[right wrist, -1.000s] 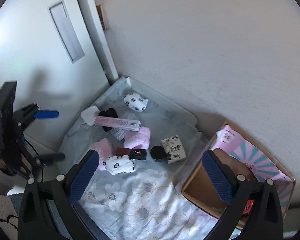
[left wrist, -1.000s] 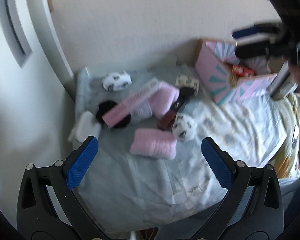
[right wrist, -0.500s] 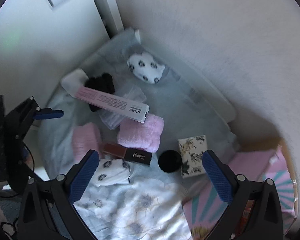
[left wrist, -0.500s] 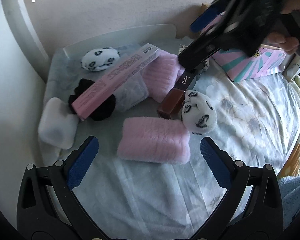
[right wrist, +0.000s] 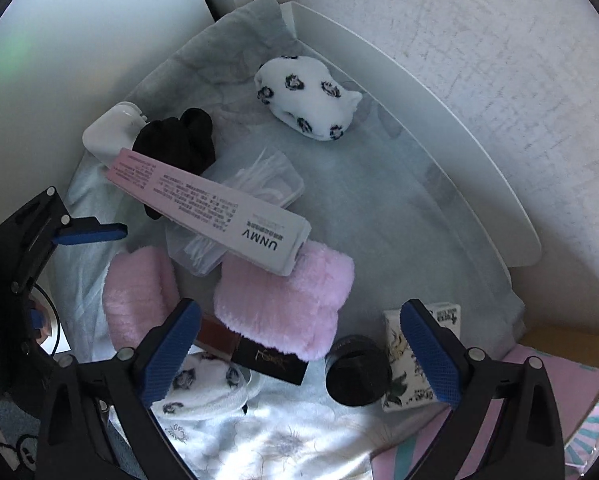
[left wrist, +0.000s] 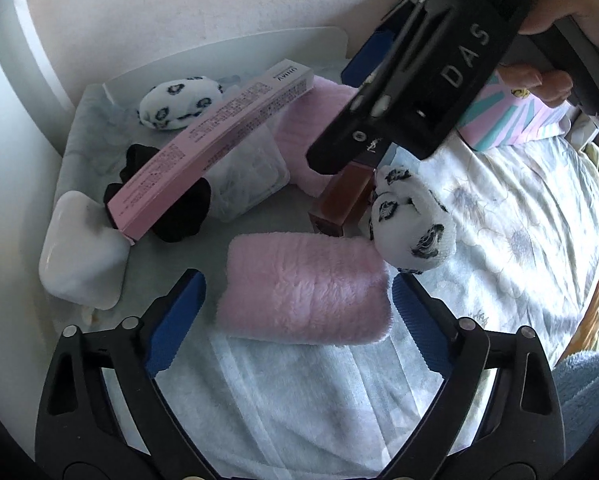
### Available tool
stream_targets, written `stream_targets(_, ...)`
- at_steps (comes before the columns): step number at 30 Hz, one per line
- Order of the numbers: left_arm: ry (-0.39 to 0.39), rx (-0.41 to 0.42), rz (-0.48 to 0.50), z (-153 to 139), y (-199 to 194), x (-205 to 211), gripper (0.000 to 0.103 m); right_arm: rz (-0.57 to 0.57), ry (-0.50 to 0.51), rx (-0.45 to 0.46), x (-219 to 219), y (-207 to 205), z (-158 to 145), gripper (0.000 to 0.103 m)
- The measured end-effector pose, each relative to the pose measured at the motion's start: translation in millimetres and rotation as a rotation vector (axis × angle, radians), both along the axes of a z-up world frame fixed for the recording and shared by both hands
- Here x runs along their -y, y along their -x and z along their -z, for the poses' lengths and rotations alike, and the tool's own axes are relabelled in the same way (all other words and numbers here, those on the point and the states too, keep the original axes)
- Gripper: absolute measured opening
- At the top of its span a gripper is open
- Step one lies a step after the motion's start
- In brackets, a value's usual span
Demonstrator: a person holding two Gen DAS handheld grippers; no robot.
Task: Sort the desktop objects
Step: 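Grasp a pink fuzzy wristband with the left tool while the right tool grasps another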
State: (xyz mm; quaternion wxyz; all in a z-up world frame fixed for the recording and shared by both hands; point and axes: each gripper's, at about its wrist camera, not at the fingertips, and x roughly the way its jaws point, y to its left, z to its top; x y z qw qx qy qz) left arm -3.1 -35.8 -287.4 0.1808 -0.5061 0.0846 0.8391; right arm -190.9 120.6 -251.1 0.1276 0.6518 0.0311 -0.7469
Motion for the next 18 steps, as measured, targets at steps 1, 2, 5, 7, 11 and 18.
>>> stream_targets(1,-0.003,0.002,0.002,0.4,0.4,-0.3,0.092,0.001,0.006,0.003,-0.4,0.5,1.3,0.095)
stream_targets(2,-0.009,0.004,0.005,0.7,0.9,-0.5,0.091,0.004,0.008,0.005,-0.8,0.9,2.2,0.093)
stream_targets(5,-0.027,0.015,0.009,0.9,2.6,-0.5,0.084,0.012,0.028,0.007,-2.3,1.6,4.2,0.089)
stream_targets(7,-0.031,0.03,0.008,2.1,4.2,-0.5,0.078,0.039,0.074,0.021,-2.9,1.8,5.7,0.082)
stream_targets(11,-0.043,0.053,-0.001,2.1,6.7,0.6,0.072,0.037,0.127,0.044,-1.5,1.6,9.0,0.054)
stream_targets(18,-0.119,0.099,-0.036,0.4,12.2,12.5,0.057,0.064,0.148,0.048,0.4,-1.6,6.0,0.042)
